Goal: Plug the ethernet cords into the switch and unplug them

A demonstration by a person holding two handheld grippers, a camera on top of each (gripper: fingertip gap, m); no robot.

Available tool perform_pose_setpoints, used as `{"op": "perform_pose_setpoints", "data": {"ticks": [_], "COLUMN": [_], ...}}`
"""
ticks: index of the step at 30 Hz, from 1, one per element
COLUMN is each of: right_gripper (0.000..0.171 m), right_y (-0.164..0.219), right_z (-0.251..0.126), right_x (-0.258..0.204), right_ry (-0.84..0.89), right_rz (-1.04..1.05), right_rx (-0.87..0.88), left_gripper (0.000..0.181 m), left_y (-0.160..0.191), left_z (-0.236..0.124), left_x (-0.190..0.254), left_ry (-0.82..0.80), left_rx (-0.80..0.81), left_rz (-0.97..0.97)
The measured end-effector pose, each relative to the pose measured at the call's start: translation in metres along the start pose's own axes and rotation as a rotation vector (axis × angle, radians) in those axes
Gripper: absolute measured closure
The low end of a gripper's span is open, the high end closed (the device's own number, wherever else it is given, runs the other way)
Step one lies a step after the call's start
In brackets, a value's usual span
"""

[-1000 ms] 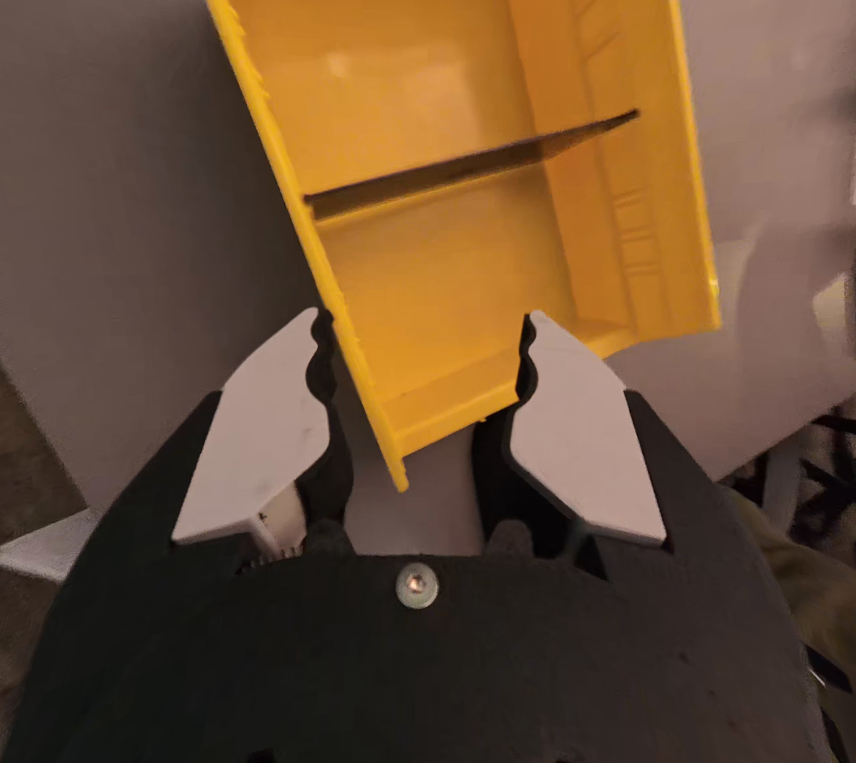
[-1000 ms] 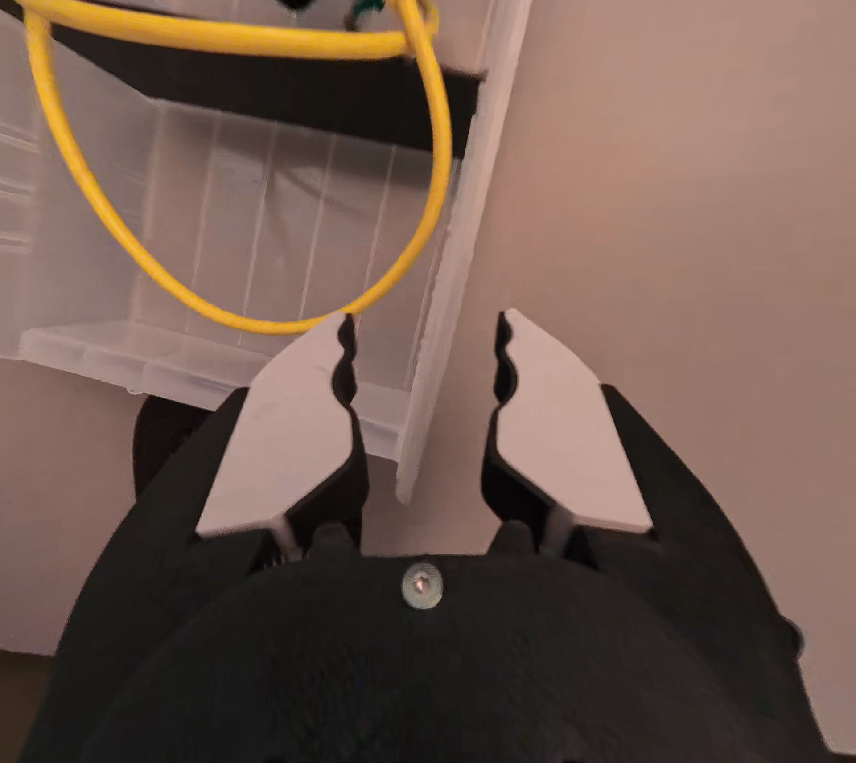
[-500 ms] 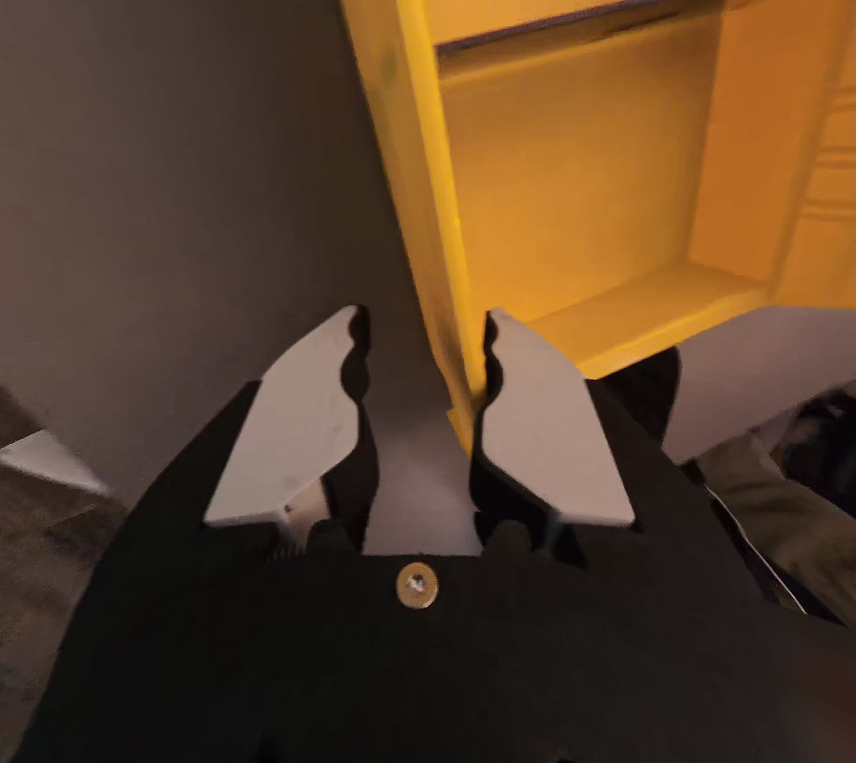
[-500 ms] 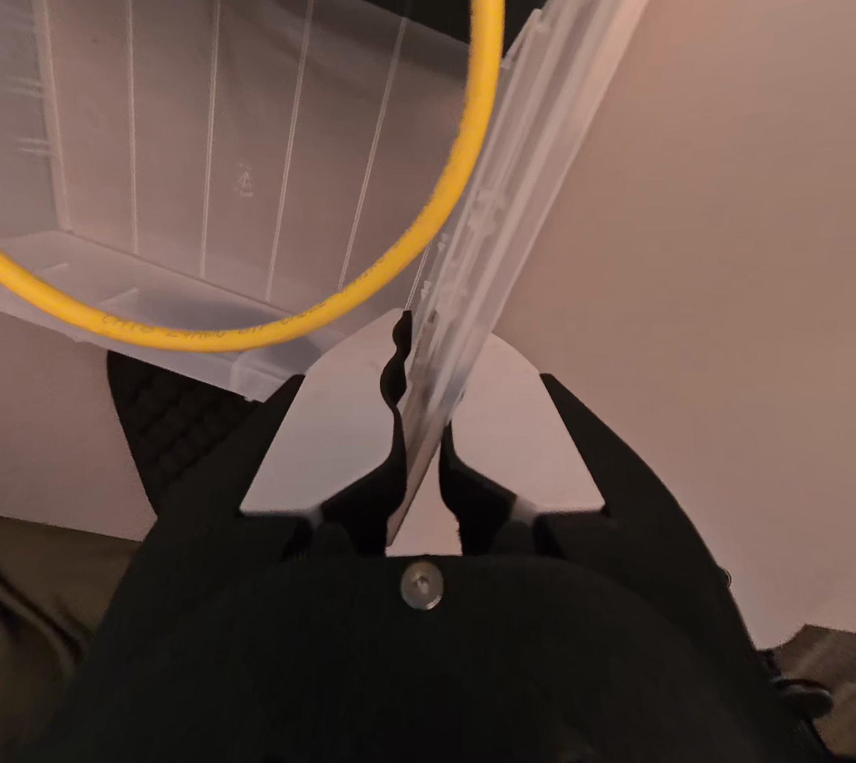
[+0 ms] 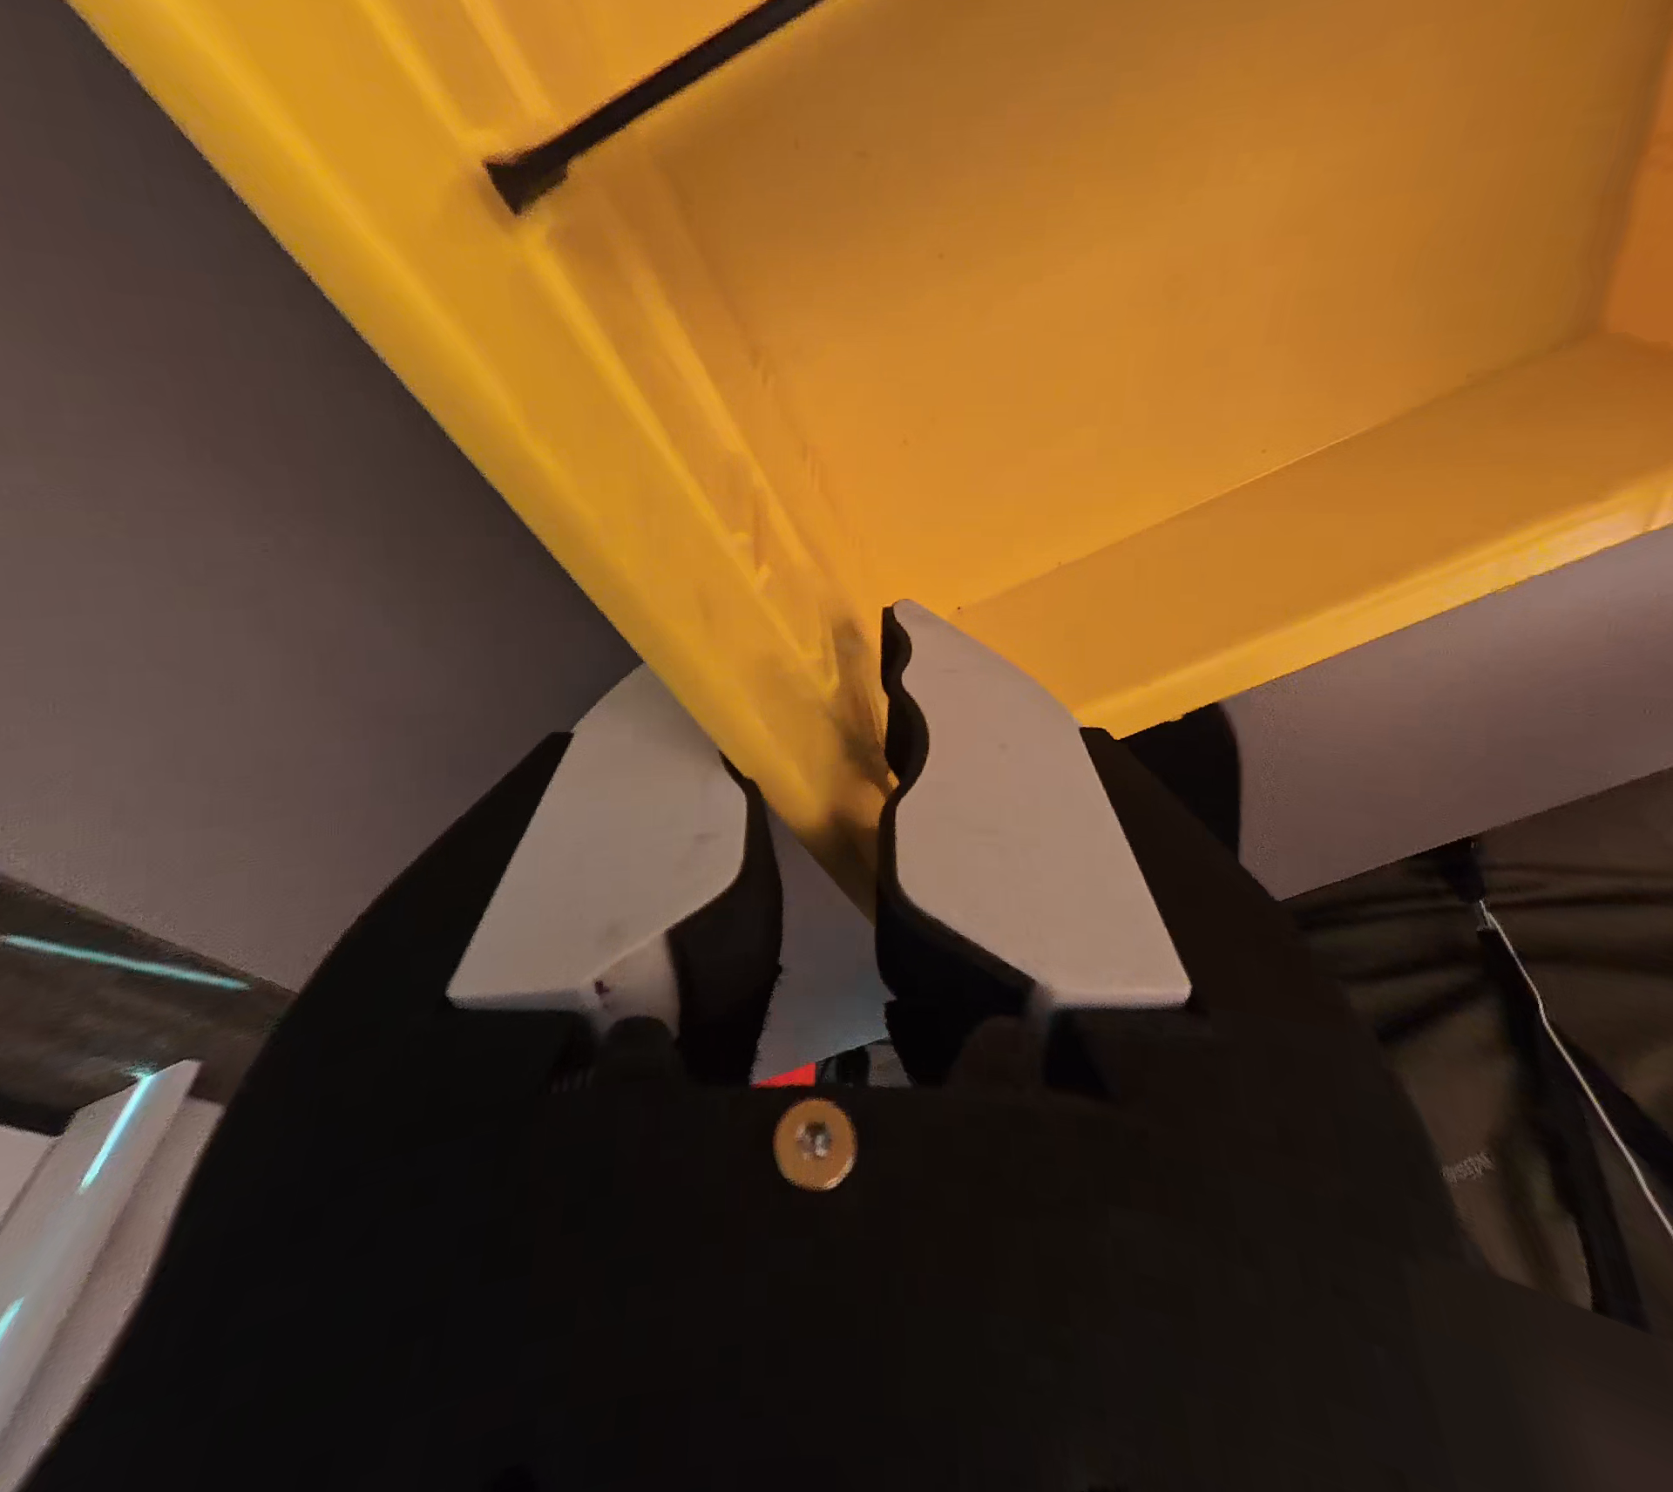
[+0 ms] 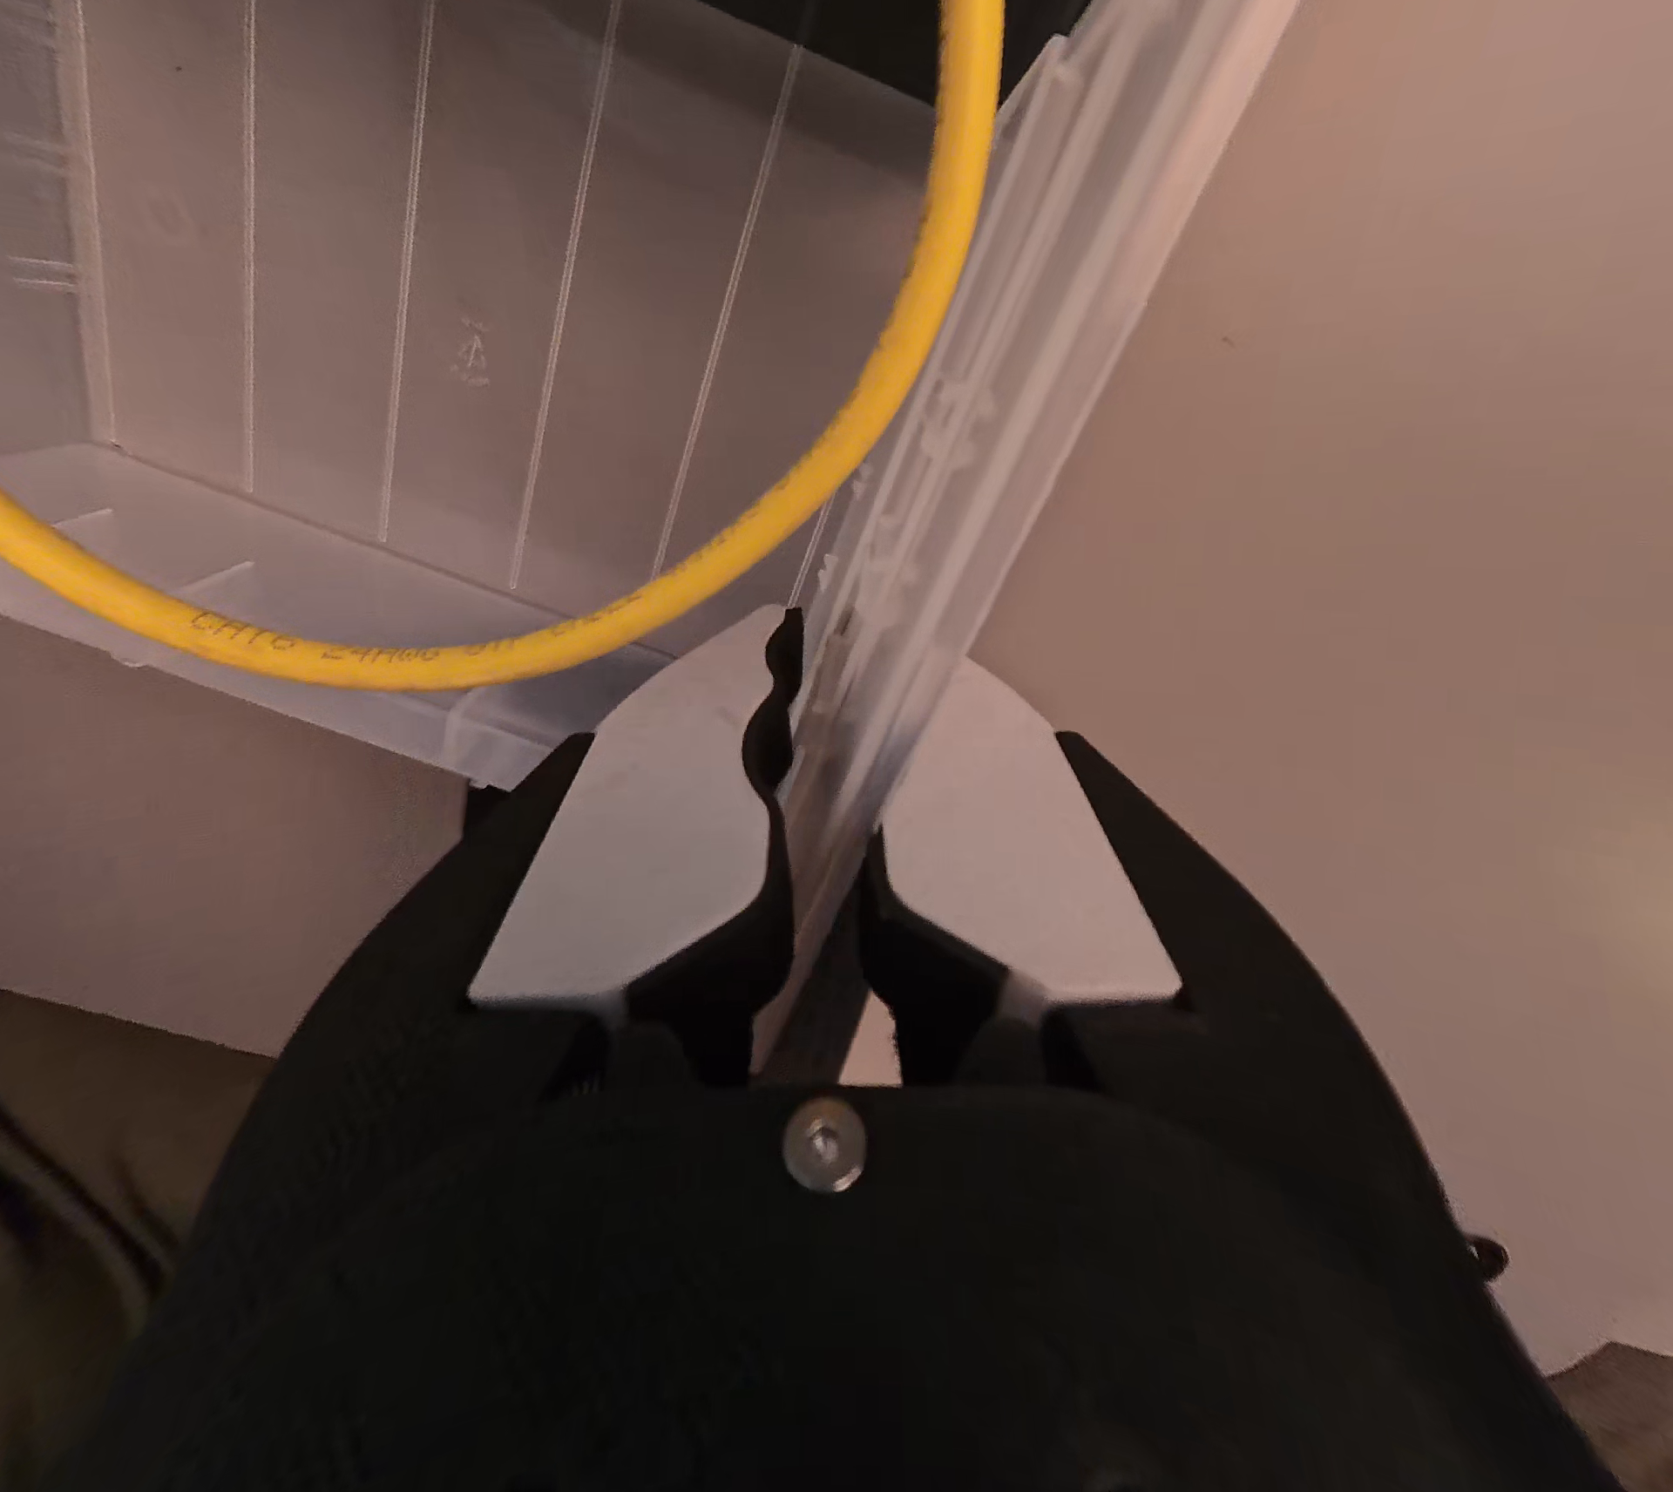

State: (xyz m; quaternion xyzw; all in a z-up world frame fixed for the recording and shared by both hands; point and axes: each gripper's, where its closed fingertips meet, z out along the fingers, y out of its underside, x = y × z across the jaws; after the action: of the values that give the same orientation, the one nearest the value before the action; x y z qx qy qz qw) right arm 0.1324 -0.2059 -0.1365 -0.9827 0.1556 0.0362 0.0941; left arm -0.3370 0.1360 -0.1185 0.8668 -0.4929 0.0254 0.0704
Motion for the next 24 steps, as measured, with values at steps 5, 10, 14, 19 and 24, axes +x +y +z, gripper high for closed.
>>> {"op": "perform_pose_setpoints", "data": {"ticks": [5, 10, 14, 19, 24], "right_gripper": [0.158, 0.141, 0.139, 0.111, 0.128], "right_y": [-0.013, -0.03, -0.074, -0.113, -0.152], "right_z": [0.005, -0.041, -0.148, -0.124, -0.04], "right_x": [-0.031, -0.021, -0.099, -0.29, -0.304], "right_ry": [-0.007, 0.253, 0.297, -0.318, -0.258], "right_rz": [-0.075, -0.046, -0.171, -0.407, -0.268], "right_rx": [0.007, 0.202, 0.742, 0.664, 0.343], "left_gripper": [0.157, 0.137, 0.137, 0.141, 0.123], "left_y": [-0.016, -0.017, -0.016, -0.021, 0.007], "left_z": [0.003, -0.035, -0.101, -0.214, -0.291], "left_x": [0.048, 0.053, 0.032, 0.019, 0.019], "left_ry": [0.048, 0.111, 0.166, 0.268, 0.177], "left_rx": [-0.006, 0.189, 0.549, 1.175, 1.695], "left_rz": [0.094, 0.156, 0.065, -0.004, 0.036]}}
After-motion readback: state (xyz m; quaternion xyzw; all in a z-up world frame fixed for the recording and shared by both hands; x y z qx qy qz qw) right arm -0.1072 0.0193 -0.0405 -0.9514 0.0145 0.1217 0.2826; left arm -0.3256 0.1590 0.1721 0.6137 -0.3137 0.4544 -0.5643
